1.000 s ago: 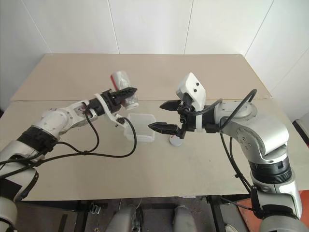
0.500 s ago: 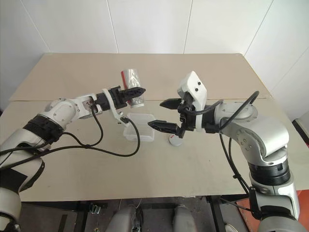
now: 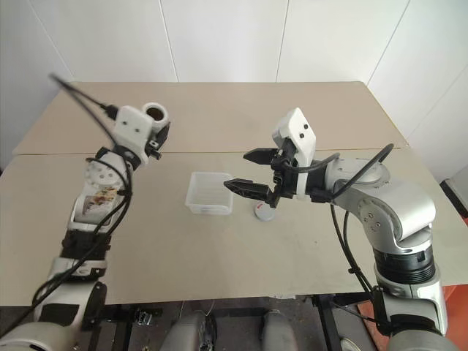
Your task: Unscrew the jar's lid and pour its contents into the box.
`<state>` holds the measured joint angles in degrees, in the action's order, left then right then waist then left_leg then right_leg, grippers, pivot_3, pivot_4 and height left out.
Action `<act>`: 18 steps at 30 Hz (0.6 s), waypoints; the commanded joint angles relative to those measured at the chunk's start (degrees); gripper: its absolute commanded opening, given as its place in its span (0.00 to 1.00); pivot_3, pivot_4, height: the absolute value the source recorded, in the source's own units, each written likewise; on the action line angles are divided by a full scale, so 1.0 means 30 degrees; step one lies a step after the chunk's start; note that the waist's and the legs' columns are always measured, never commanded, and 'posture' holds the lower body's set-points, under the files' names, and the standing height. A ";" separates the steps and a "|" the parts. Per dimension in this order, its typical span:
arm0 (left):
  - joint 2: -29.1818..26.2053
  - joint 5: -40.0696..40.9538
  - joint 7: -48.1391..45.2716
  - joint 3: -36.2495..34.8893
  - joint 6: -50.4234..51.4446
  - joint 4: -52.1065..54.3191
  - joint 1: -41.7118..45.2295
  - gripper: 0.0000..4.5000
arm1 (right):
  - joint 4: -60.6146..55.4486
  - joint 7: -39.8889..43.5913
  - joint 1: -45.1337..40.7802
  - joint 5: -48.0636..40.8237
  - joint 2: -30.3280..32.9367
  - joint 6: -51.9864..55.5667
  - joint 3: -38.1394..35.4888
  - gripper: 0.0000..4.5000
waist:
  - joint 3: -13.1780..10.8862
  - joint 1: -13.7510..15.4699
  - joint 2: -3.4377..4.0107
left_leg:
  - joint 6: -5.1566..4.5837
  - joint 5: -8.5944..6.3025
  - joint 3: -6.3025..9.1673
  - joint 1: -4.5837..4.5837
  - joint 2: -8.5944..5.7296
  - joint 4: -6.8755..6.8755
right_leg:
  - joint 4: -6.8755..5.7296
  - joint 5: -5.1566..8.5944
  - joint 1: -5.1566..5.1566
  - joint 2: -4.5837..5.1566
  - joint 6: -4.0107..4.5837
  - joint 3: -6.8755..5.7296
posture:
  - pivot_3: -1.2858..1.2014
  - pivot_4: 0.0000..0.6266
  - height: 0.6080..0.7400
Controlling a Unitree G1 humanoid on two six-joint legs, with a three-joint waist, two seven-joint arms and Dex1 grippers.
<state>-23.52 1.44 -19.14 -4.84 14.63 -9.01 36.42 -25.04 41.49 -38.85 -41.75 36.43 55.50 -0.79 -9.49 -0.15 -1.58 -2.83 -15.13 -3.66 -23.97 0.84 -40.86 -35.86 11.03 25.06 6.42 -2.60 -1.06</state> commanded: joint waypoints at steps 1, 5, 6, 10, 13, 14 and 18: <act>0.0139 0.2426 -0.1250 -0.1467 0.1239 0.0786 -0.1046 0.43 | -0.0090 -0.0126 0.0336 0.0121 0.0055 -0.0819 -0.0681 0.99 | 0.0000 -0.0024 0.0000 | 0.0001 0.0000 -0.0001 0.0006 0.0001 0.0001 | -0.0001 0.0000 -0.0001 -0.0001 0.0001 0.0003 | 0.52 0.24 1.00; 0.1051 0.3998 -0.1983 -0.2057 0.0876 0.0441 -0.2410 0.43 | -0.0195 -0.0124 0.0686 -0.0139 0.0271 -0.0773 -0.0959 0.99 | 0.0000 0.0046 -0.0001 | 0.0001 0.0000 -0.0002 0.0014 -0.0001 0.0000 | 0.0002 -0.0001 -0.0010 0.0001 0.0003 0.0010 | 0.52 0.24 1.00; 0.1112 0.3884 -0.2031 -0.1942 0.0595 0.0209 -0.2556 0.43 | -0.0227 -0.0143 0.0717 -0.0191 0.0281 -0.0740 -0.0991 0.99 | 0.0000 0.0095 -0.0001 | 0.0000 0.0000 0.0002 0.0014 -0.0002 -0.0001 | 0.0003 -0.0002 -0.0013 0.0001 0.0004 0.0007 | 0.52 0.24 1.00; 0.1397 0.4203 -0.2563 -0.2151 -0.0636 -0.0949 -0.3002 0.43 | -0.0391 -0.0195 0.0753 -0.0334 0.0247 -0.0607 -0.0978 0.99 | 0.0000 0.0154 -0.0001 | -0.0001 -0.0001 0.0002 0.0028 -0.0008 0.0002 | 0.0004 -0.0004 -0.0024 -0.0001 0.0007 0.0008 | 0.52 0.24 1.00; 0.1230 0.4162 -0.3053 -0.1965 -0.1445 -0.1502 -0.3403 0.59 | -0.0424 -0.0120 0.0747 -0.0420 0.0327 -0.0537 -0.0998 1.00 | 0.0000 0.0158 0.0000 | -0.0003 -0.0002 -0.0003 0.0046 -0.0007 0.0011 | 0.0007 -0.0004 -0.0033 -0.0001 0.0007 0.0017 | 0.52 0.24 1.00; 0.1168 0.4223 -0.3194 -0.1962 -0.1552 -0.1510 -0.3603 0.64 | -0.0416 -0.0106 0.0721 -0.0438 0.0344 -0.0508 -0.0992 1.00 | 0.0001 0.0154 0.0000 | -0.0003 -0.0003 -0.0004 0.0053 -0.0008 0.0013 | 0.0007 -0.0004 -0.0037 -0.0001 0.0008 0.0021 | 0.52 0.24 1.00; 0.0981 0.4413 -0.3661 -0.1906 -0.1573 -0.0784 -0.4492 0.93 | -0.0366 0.0151 0.0871 -0.0494 0.0683 -0.0477 -0.1150 1.00 | 0.0000 0.0119 0.0000 | -0.0004 -0.0003 -0.0004 0.0055 -0.0005 0.0014 | 0.0007 -0.0004 -0.0038 -0.0002 0.0008 0.0022 | 0.52 0.24 1.00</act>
<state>-19.88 13.63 -29.36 -10.31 10.89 -14.10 23.20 -24.26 41.31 -36.32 -41.93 37.68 54.87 -1.80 -9.49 0.21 -1.58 -2.84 -15.14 -3.67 -23.81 0.83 -40.82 -35.84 11.02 24.95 6.42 -2.57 -0.99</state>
